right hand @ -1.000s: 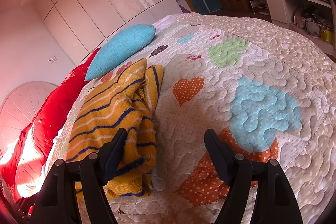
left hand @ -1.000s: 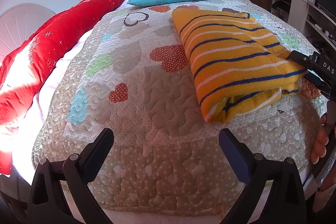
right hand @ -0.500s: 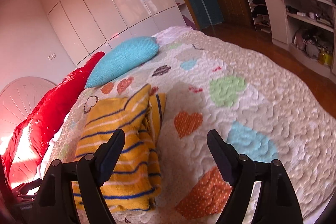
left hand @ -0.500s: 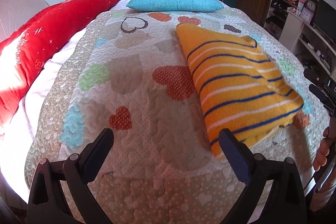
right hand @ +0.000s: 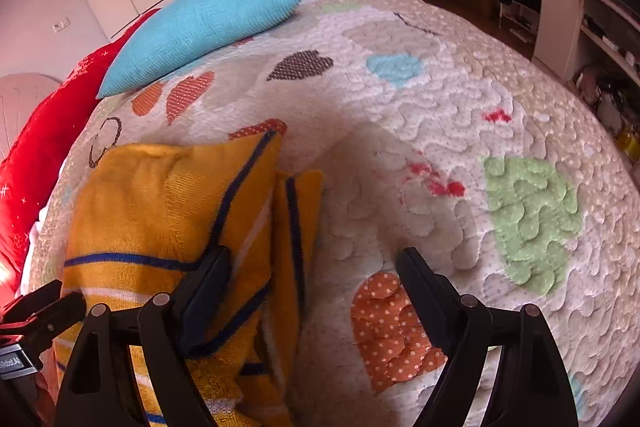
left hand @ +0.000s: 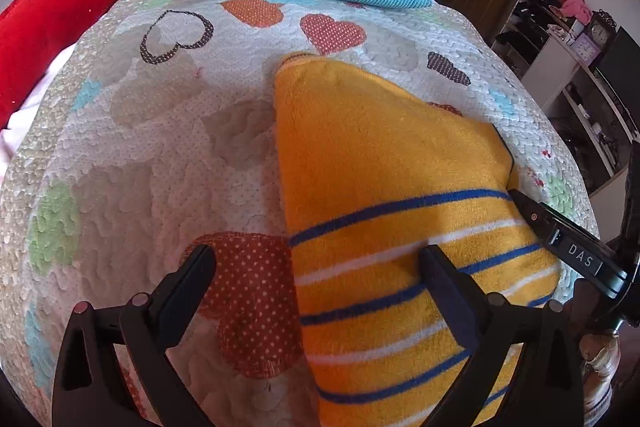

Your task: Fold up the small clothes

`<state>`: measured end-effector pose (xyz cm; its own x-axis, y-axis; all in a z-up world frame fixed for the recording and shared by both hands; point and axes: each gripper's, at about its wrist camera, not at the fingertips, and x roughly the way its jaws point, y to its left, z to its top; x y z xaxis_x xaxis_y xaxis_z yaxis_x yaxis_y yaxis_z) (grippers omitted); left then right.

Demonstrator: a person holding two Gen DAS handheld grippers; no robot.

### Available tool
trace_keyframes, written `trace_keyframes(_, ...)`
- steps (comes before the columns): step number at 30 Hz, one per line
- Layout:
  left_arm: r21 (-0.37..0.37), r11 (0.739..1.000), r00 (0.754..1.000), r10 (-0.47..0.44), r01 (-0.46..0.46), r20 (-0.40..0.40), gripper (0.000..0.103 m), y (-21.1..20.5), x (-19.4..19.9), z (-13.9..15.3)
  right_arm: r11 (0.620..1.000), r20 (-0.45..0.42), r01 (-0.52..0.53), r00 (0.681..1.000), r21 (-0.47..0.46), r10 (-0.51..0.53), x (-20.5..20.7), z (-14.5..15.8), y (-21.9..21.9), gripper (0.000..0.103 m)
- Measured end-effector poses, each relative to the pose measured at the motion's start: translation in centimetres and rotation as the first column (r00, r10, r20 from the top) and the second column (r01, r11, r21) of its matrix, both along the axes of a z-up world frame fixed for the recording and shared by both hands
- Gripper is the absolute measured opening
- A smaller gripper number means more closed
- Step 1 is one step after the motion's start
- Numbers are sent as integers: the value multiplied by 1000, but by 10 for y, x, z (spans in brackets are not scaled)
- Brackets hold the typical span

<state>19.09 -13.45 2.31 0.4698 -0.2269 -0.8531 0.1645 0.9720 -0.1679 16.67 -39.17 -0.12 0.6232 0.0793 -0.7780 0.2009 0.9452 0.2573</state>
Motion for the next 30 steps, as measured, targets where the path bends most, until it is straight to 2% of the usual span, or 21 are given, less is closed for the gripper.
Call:
trace_keyframes(2, 4, 1000, 1000, -7, 7, 8, 103, -4, -2, 3, 998, 29, -1, 1000, 62, -1, -7, -1, -10, 89)
trace_keyframes(3, -21, 999, 1000, -27, 27, 15, 103, -3, -5, 7, 997, 36, -11, 999, 81, 8, -11, 2, -13, 89)
trace_keyframes(5, -121, 989, 996, -83, 84, 10, 103, 4, -10, 13, 985, 65, -47, 997, 163, 37, -20, 6, -20, 89)
trace_keyframes(7, -237, 966, 994, -112, 109, -1, 103, 16, -16, 13, 951, 92, -98, 993, 293, 74, -26, 5, -27, 89)
trace_keyframes(9, -328, 937, 991, -132, 119, -18, 103, 27, -21, 5, 917, 102, -138, 989, 375, 107, -25, -2, -28, 89)
trace_keyframes(12, -404, 901, 974, -210, 158, -87, 103, 22, -21, -19, 908, 93, -183, 983, 376, 159, -17, -12, -14, 90)
trace_keyframes(13, -412, 897, 965, -232, 164, -122, 103, 14, -19, -29, 914, 96, -184, 982, 362, 160, -14, -12, -9, 90)
trace_keyframes(14, -389, 906, 965, -233, 170, -122, 103, 6, -19, -33, 914, 98, -184, 982, 361, 159, -14, -11, -5, 88)
trace_keyframes(15, -369, 910, 967, -237, 188, -92, 103, 0, -21, -30, 905, 96, -190, 982, 382, 165, -12, -11, -2, 73)
trace_keyframes(16, -391, 897, 963, -257, 206, -82, 96, -5, -22, -27, 880, 94, -204, 979, 429, 182, -10, -11, 1, 61)
trace_keyframes(17, -408, 893, 965, -247, 192, -87, 85, -5, -23, -24, 859, 88, -202, 979, 470, 182, -8, -12, 5, 55)
trace_keyframes(18, -415, 891, 968, -238, 182, -86, 78, -4, -22, -19, 853, 92, -197, 980, 483, 174, -7, -10, 8, 53)
trace_keyframes(20, -449, 872, 966, -250, 193, -70, 53, 5, -22, -3, 842, 120, -226, 974, 490, 192, -6, 1, 20, 50)
trace_keyframes(21, -457, 866, 965, -255, 201, -59, 50, 10, -20, 6, 833, 143, -248, 969, 495, 204, -5, 8, 26, 49)
trace_keyframes(23, -440, 872, 966, -257, 216, -36, 49, 15, -18, 27, 825, 192, -289, 956, 485, 222, -5, 24, 37, 49)
trace_keyframes(24, -402, 889, 968, -248, 218, -23, 49, 16, -18, 36, 831, 207, -304, 950, 465, 232, -5, 29, 43, 49)
trace_keyframes(26, -269, 939, 973, -229, 215, -20, 56, 12, -18, 42, 874, 189, -291, 954, 388, 234, -6, 30, 52, 49)
trace_keyframes(28, -125, 971, 977, -209, 204, -32, 58, 6, -22, 34, 947, 103, -216, 975, 239, 196, -7, 19, 58, 51)
trace_keyframes(29, -67, 978, 979, -200, 196, -44, 61, 7, -26, 26, 969, 66, -188, 982, 163, 179, -10, 11, 58, 58)
trace_keyframes(30, -30, 981, 980, -193, 192, -52, 62, 10, -31, 18, 975, 63, -181, 983, 132, 174, -14, 6, 56, 68)
